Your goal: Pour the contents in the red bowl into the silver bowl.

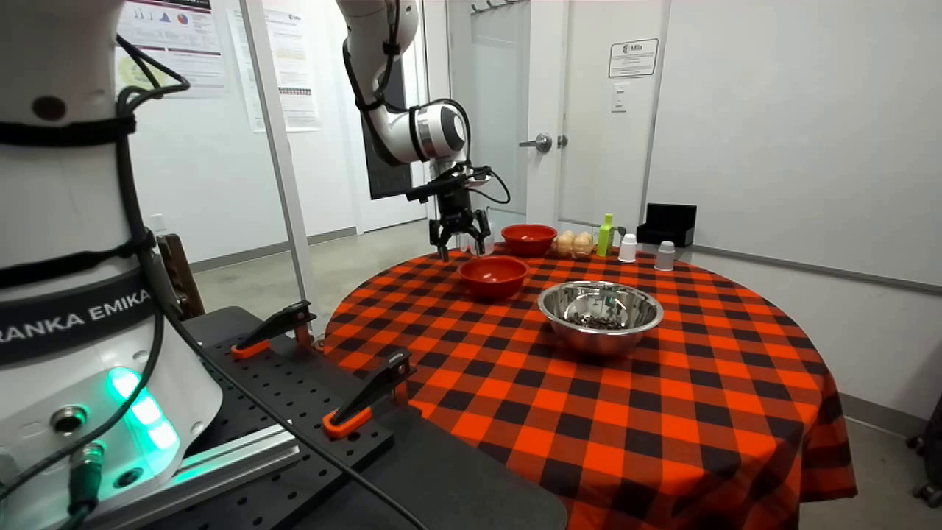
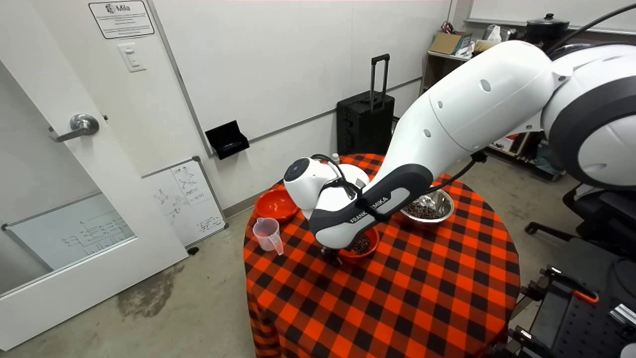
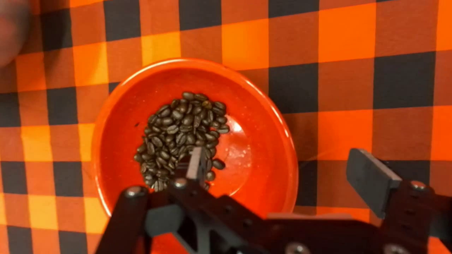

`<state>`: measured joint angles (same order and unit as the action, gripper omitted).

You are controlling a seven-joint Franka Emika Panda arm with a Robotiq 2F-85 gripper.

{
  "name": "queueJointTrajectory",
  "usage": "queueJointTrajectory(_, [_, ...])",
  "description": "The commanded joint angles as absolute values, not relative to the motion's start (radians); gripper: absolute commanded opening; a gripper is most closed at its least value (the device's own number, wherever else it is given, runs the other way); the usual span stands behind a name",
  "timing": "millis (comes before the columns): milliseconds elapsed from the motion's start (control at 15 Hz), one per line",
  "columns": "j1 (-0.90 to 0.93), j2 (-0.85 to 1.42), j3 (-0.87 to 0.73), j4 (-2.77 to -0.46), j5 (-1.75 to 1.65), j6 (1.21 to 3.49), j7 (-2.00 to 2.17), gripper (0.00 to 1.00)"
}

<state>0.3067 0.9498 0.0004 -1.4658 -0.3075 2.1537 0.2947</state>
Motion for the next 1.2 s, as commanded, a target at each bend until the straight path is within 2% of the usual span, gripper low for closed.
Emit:
queueJointTrajectory(0, [0.329, 1.006, -0.023, -1.407, -0.300, 2.128, 0.300, 1.00])
queueJointTrajectory(133, [0.332, 1.015, -0.023, -1.411, -0.303, 2.135, 0.295, 0.97])
queueJointTrajectory(267, [0.334, 1.019, -0.023, -1.414, -0.303, 2.138, 0.293, 0.73])
queueJointTrajectory(400, [0.336, 1.018, -0.023, -1.418, -0.303, 2.139, 0.292, 0.63])
queueJointTrajectory(933, [0.332, 1.013, -0.031, -1.420, -0.306, 2.145, 0.292, 0.01])
queueJointTrajectory(1133, [0.331, 0.971, -0.046, -1.464, -0.321, 2.180, 0.298, 0.01])
